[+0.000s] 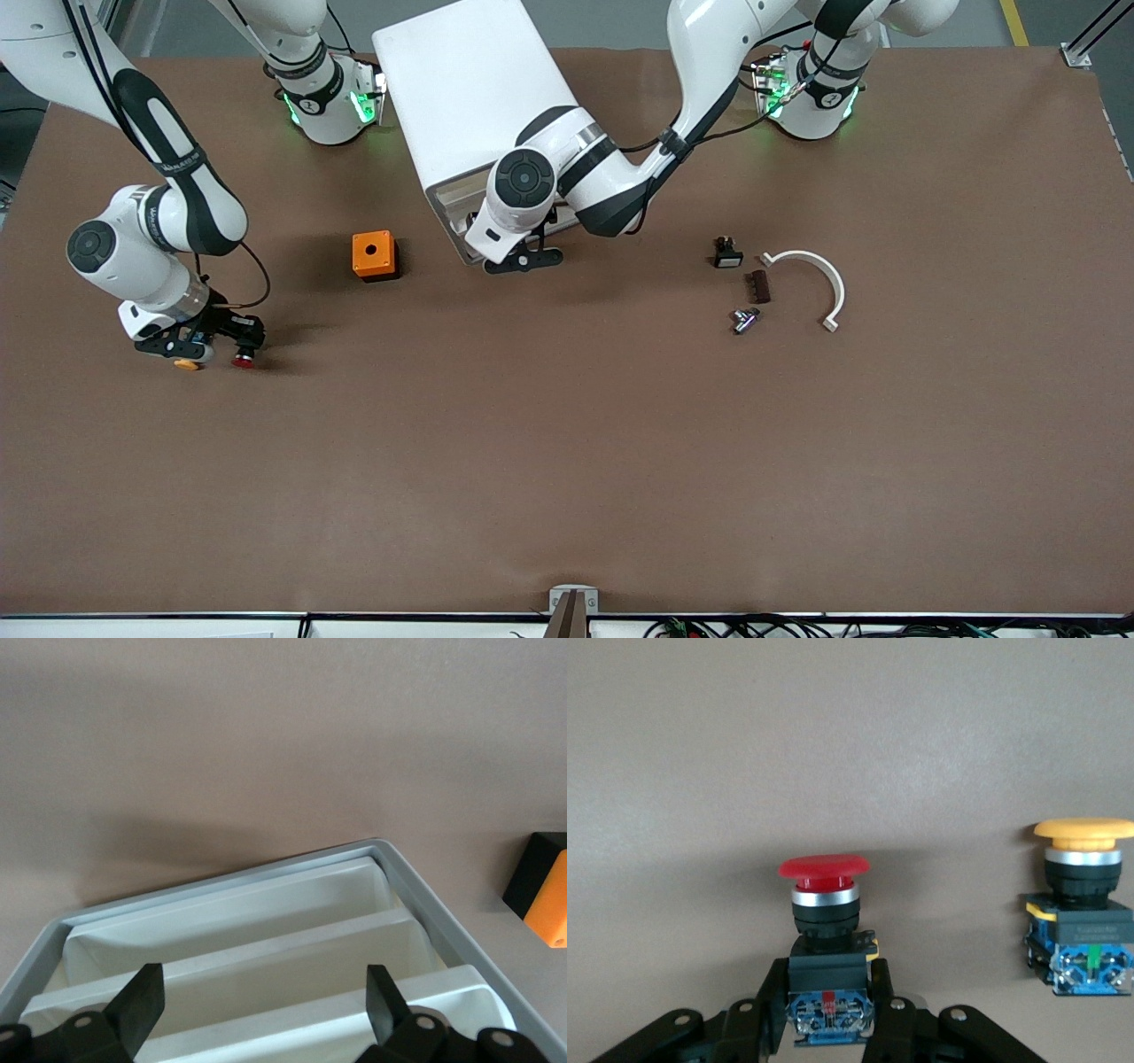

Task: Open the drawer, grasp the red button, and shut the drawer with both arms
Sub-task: 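Set the red button down and open the right gripper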

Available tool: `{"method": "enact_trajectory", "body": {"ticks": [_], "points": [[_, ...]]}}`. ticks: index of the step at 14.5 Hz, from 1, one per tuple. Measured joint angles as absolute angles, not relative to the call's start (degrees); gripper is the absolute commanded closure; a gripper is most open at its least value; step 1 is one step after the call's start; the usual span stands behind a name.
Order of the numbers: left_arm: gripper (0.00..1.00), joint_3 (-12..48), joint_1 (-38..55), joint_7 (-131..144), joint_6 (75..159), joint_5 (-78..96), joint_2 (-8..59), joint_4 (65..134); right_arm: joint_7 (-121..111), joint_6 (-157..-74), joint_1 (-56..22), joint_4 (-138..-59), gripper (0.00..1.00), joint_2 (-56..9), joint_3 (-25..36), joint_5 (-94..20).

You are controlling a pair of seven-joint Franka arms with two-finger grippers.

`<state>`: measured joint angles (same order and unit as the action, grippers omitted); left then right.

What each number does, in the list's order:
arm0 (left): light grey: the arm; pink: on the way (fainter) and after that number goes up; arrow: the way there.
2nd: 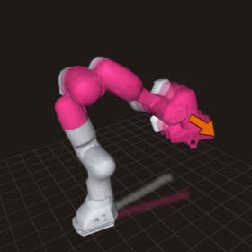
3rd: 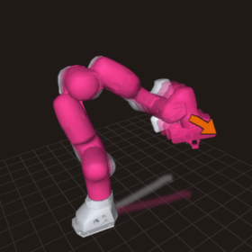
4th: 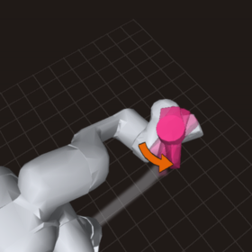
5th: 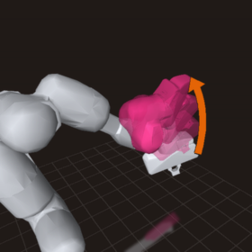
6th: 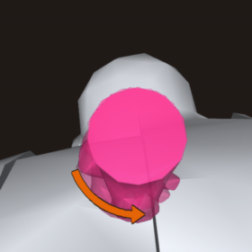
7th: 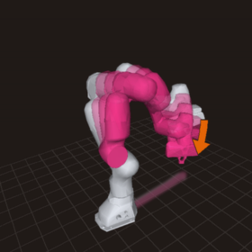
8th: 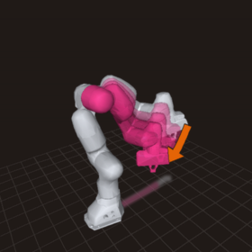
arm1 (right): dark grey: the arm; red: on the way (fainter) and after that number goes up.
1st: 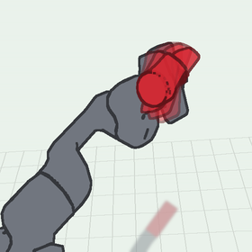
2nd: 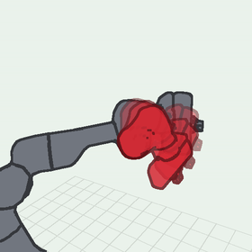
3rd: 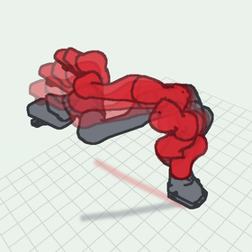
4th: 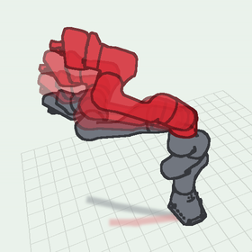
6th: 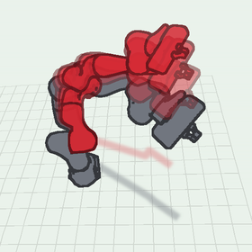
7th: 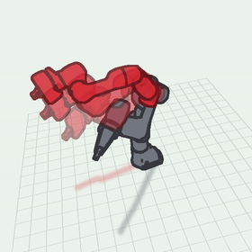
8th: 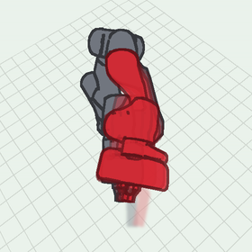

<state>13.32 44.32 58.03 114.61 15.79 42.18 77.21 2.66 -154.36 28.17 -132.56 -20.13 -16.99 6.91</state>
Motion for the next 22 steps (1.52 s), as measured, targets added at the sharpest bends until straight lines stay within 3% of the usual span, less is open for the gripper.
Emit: {"method": "enact_trajectory", "body": {"ticks": [20, 22], "points": [[0.00, 13.30, 44.39, 62.01, 115.12, 20.80, 42.35, 77.89, 0.46, -157.57, 29.41, -132.97, 1.00, -22.41, -16.59, 6.91], [0.00, 13.30, 44.39, 63.47, 115.13, 21.14, 42.36, 77.96, 0.46, -157.57, 29.41, -132.95, 0.01, -22.40, -16.59, 6.91]]}}
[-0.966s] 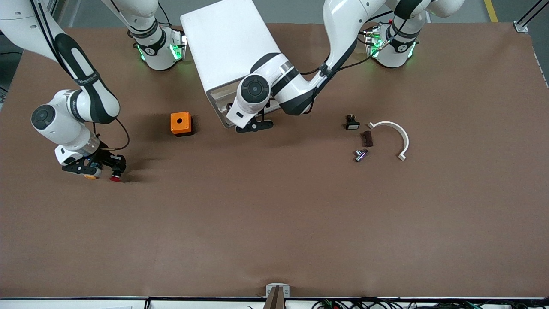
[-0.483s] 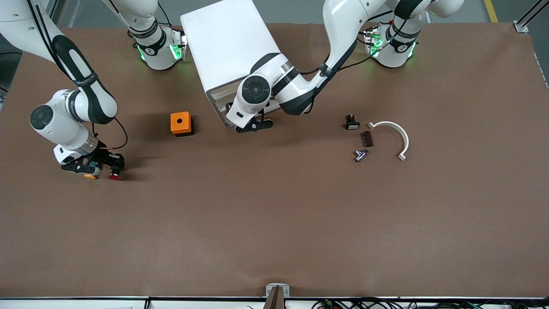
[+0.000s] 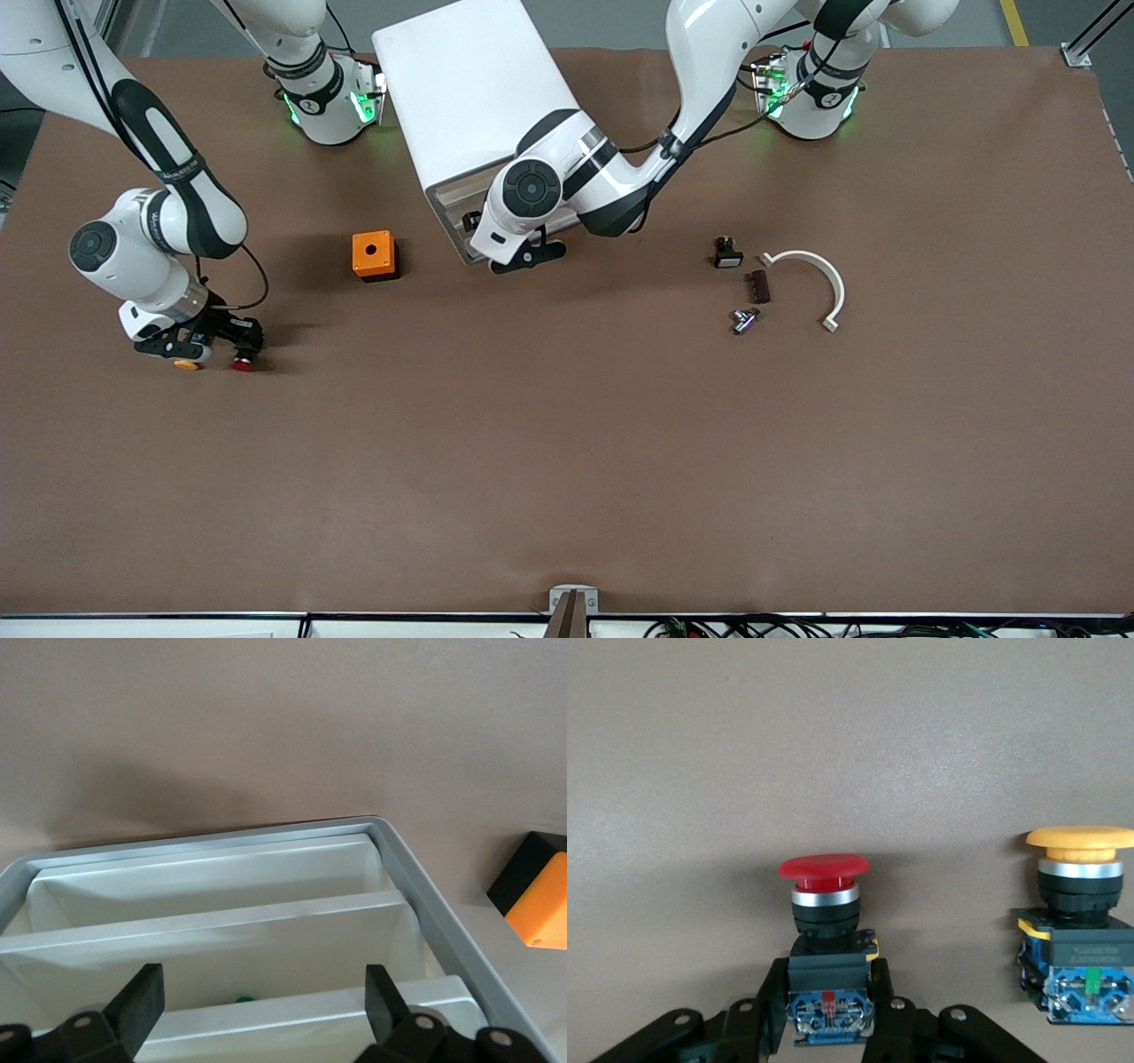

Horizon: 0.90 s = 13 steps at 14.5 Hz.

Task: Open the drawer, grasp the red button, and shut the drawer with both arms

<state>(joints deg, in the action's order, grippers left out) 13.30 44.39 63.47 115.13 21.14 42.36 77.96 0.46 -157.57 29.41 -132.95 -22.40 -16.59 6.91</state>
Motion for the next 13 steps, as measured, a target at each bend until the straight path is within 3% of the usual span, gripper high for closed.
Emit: {"method": "enact_trajectory", "body": {"ticks": [7, 13], "points": [[0.00, 13.31, 44.47, 69.67, 115.14, 22.10, 42.64, 78.13, 0.45, -152.76, 29.38, -131.54, 0.00, -20.71, -16.90, 6.92], [0.00, 13.12, 44.32, 70.62, 115.65, 22.41, 42.64, 78.01, 0.46, -128.24, 27.75, -122.66, 0.00, -10.52, -18.57, 6.91]]}}
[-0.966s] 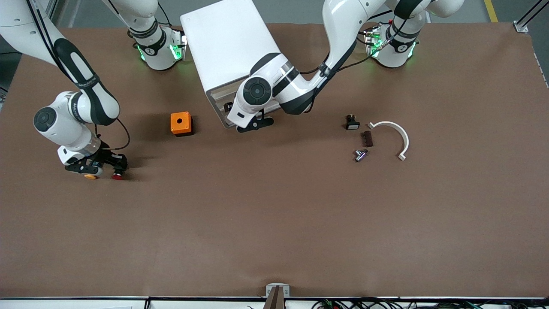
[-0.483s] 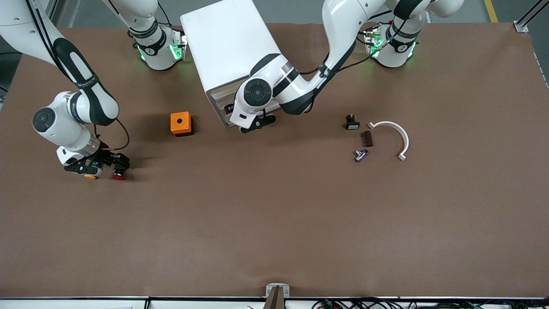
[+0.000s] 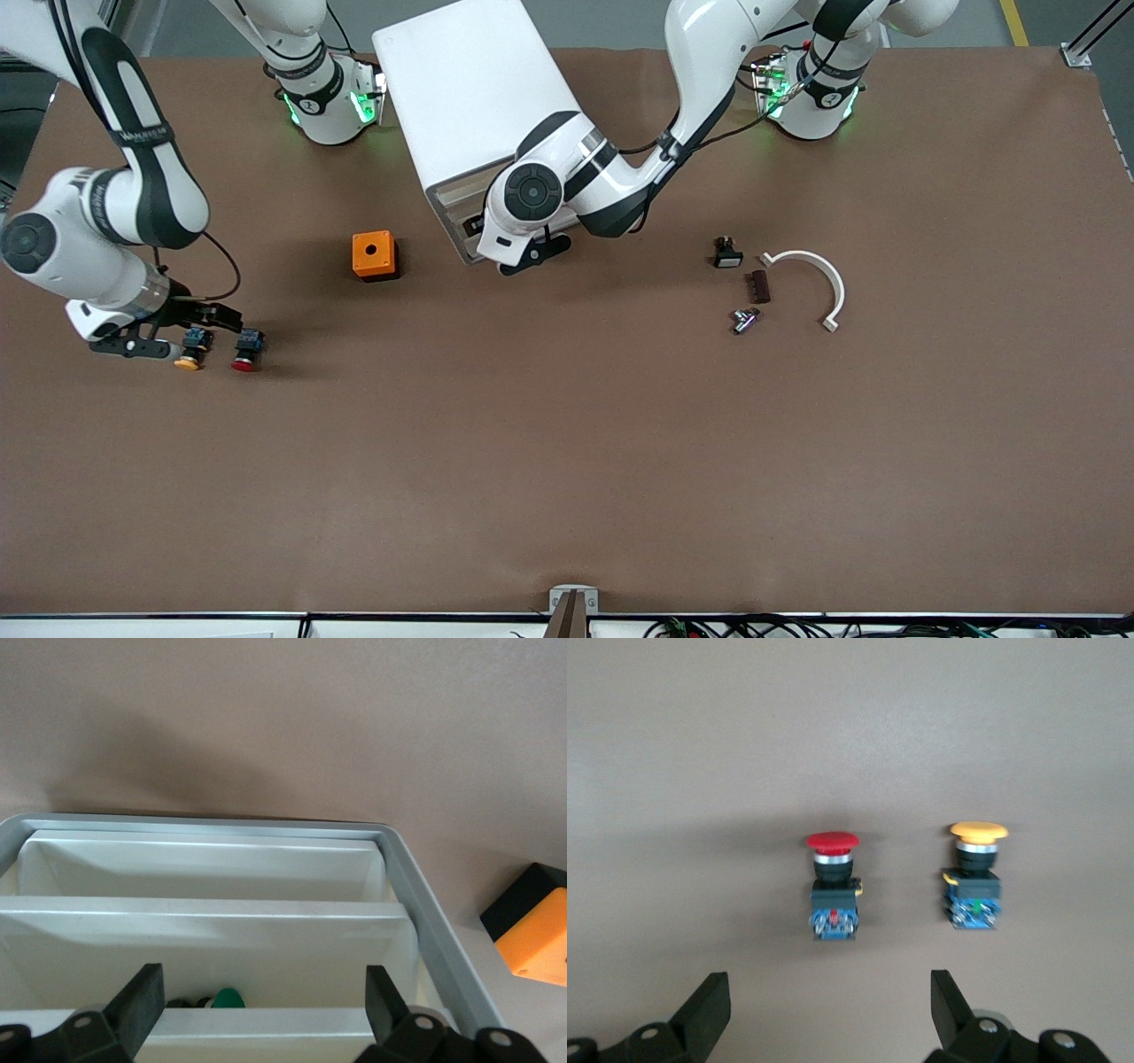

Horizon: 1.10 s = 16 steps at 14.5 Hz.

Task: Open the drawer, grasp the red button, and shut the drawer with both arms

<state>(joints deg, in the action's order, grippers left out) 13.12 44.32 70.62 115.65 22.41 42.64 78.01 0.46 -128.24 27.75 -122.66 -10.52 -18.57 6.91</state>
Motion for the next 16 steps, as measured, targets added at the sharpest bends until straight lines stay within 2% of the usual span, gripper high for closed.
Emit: {"method": "enact_trajectory", "body": {"ticks": [4, 7, 10, 16], "points": [[0.00, 12.41, 41.73, 70.26, 115.86, 21.47, 42.39, 76.99, 0.49, -106.12, 24.88, -110.26, 0.00, -4.82, -18.87, 5.97], [0.00, 12.37, 37.98, 67.19, 115.84, 20.02, 41.12, 76.48, 0.36, -95.92, 24.57, -102.56, 0.00, -2.58, -18.86, 2.82], [0.00, 12.35, 34.78, 62.61, 115.17, 18.69, 38.36, 76.39, 0.20, -93.49, 24.35, -100.18, 0.00, -0.55, -18.89, 2.34], [0.00, 12.32, 28.23, 54.54, 106.35, 18.49, 30.95, 77.50, -1.18, -92.62, 23.28, -99.24, 0.00, 0.09, -18.71, 2.07]]}}
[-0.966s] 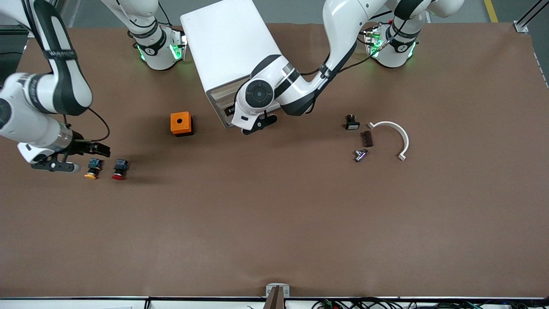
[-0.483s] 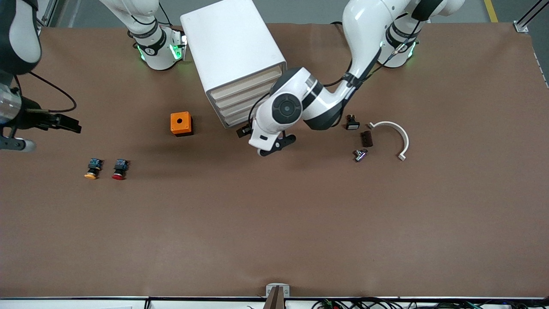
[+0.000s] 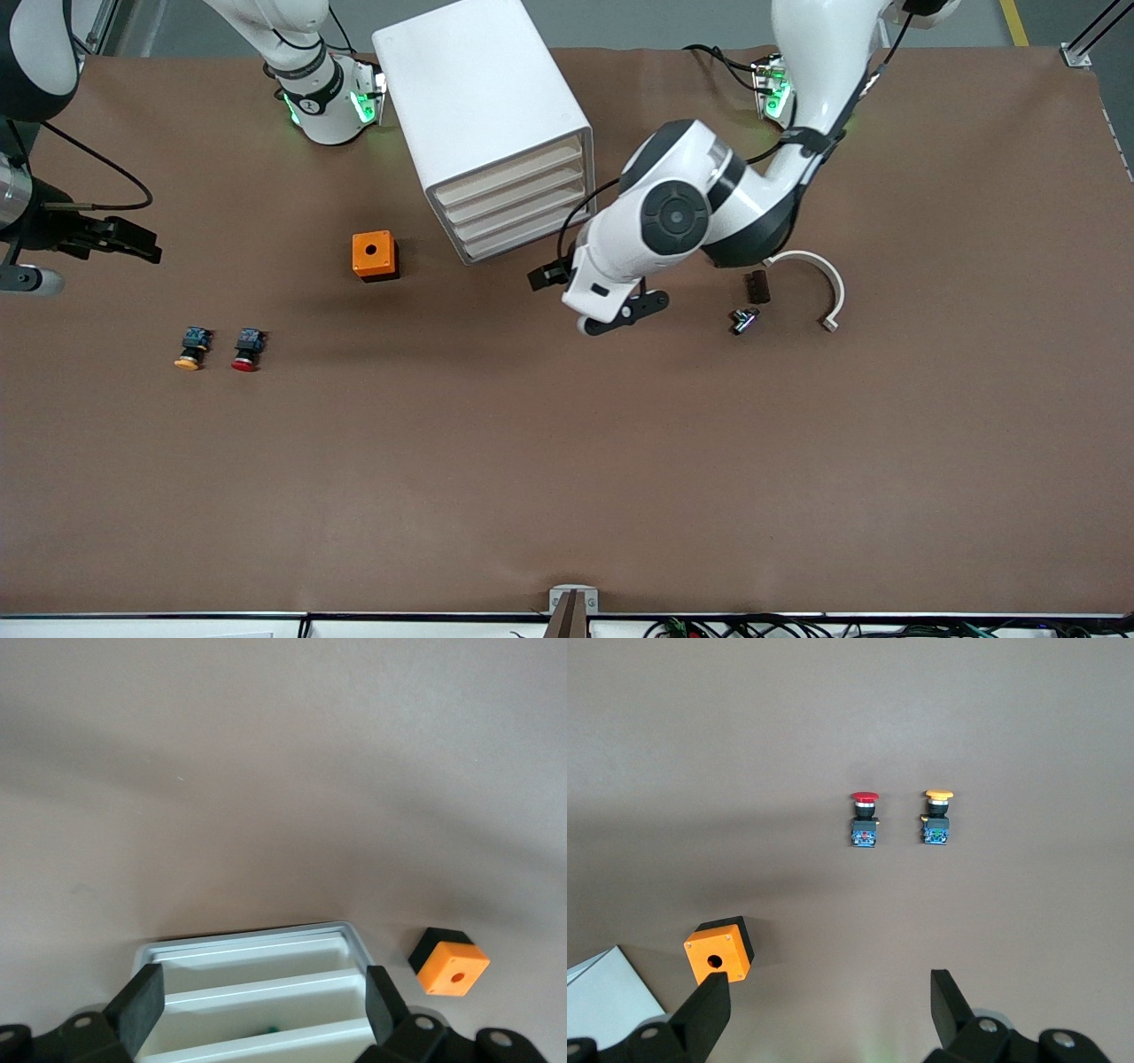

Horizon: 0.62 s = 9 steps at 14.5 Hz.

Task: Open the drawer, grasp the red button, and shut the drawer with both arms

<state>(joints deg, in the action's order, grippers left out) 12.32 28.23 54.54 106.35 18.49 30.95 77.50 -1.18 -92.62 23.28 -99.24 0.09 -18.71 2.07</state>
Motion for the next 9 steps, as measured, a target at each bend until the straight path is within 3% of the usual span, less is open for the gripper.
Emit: {"method": "enact_trajectory", "body": {"ticks": [4, 9], "points": [[0.00, 12.28, 23.37, 46.22, 105.54, 18.33, 23.55, 84.11, -1.53, -92.35, 23.24, -97.98, 0.00, 0.04, -18.69, -0.25], [0.00, 12.30, 17.11, 35.24, 105.14, 13.92, 11.67, 96.42, -1.61, -87.13, 23.31, -90.37, 0.00, -1.69, -18.20, -1.11]]}}
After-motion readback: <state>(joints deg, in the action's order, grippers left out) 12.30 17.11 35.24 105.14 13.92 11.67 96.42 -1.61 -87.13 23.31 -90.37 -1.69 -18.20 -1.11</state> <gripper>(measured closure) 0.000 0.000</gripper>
